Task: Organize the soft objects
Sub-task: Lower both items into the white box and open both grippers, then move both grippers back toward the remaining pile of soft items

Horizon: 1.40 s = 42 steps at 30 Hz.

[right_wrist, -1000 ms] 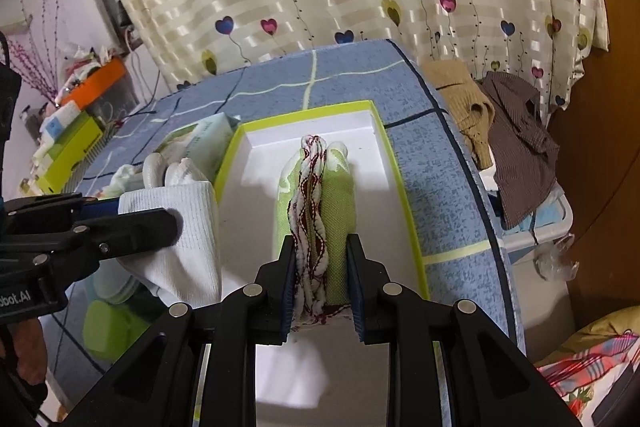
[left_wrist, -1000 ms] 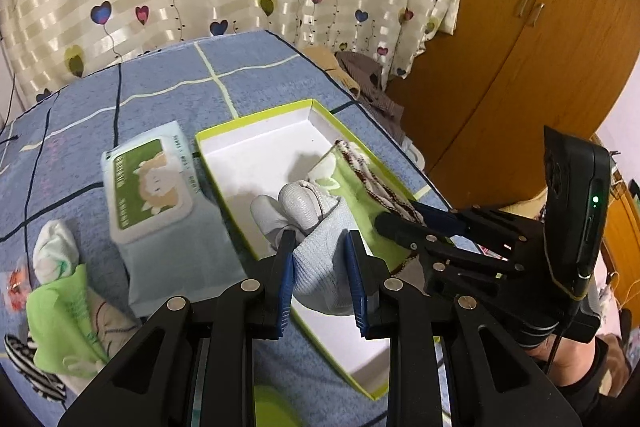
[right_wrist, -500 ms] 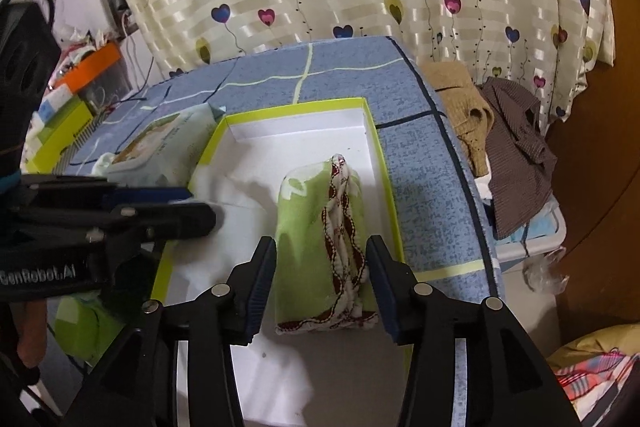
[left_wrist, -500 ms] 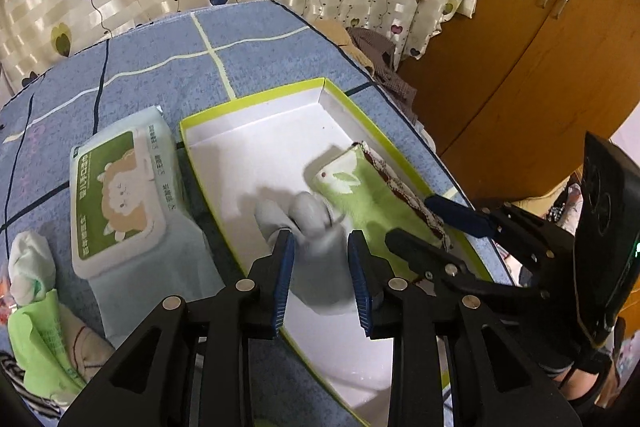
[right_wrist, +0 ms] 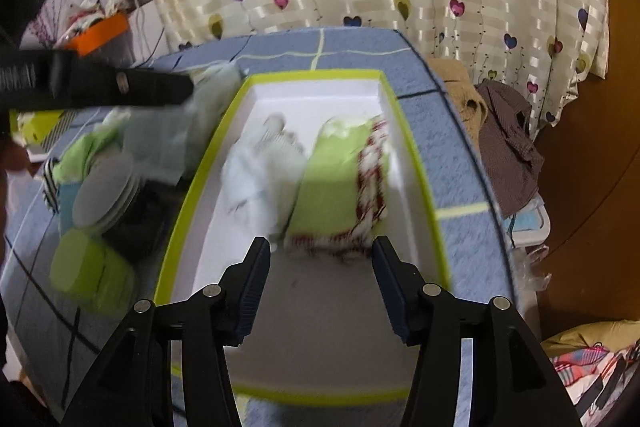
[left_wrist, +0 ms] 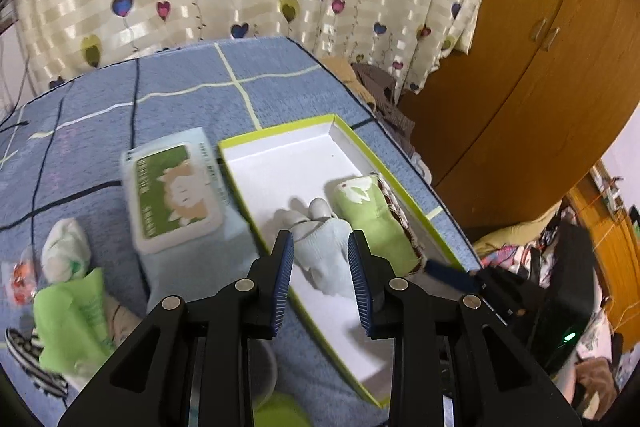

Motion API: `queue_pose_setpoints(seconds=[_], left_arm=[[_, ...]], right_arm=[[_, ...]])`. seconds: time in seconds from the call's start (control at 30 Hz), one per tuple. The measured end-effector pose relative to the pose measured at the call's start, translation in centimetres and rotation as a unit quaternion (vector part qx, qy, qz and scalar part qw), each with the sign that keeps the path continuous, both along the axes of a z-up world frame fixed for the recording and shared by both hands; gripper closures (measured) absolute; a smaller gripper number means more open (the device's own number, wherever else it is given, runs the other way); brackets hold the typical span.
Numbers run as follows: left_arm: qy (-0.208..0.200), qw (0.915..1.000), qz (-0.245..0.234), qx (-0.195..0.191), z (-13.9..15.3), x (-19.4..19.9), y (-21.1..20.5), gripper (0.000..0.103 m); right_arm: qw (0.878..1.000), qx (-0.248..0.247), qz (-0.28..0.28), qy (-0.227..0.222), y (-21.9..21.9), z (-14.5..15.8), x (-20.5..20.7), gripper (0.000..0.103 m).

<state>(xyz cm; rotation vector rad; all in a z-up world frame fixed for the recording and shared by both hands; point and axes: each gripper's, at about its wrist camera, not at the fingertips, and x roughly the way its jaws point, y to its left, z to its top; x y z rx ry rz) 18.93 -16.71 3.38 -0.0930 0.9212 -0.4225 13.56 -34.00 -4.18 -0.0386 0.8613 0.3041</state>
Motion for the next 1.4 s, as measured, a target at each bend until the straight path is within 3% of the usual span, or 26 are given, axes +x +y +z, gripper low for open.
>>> queue_pose_setpoints(seconds=[0.4,0.83,1.4], left_arm=[[-0.028,0.999,0.022,-0.027,1.2,-5.4,3.8,0.073],[-0.028,0.9976,0.054,-0.031,0.6,-8.1,7.0,0.073],[-0.051,0.9953,0.074,-0.036,0.7,-11.7,10.2,0.073]], right_arm=[[0.999,-0.013,0.021,0.028,1.7,-1.6,-2.7,0.05],[0.998,-0.005,0.053,0.034,4.0,-1.0,-4.4,0.05],[0.999,-0.016,0.046,0.019,5.1,0.7,-6.5,0.05]])
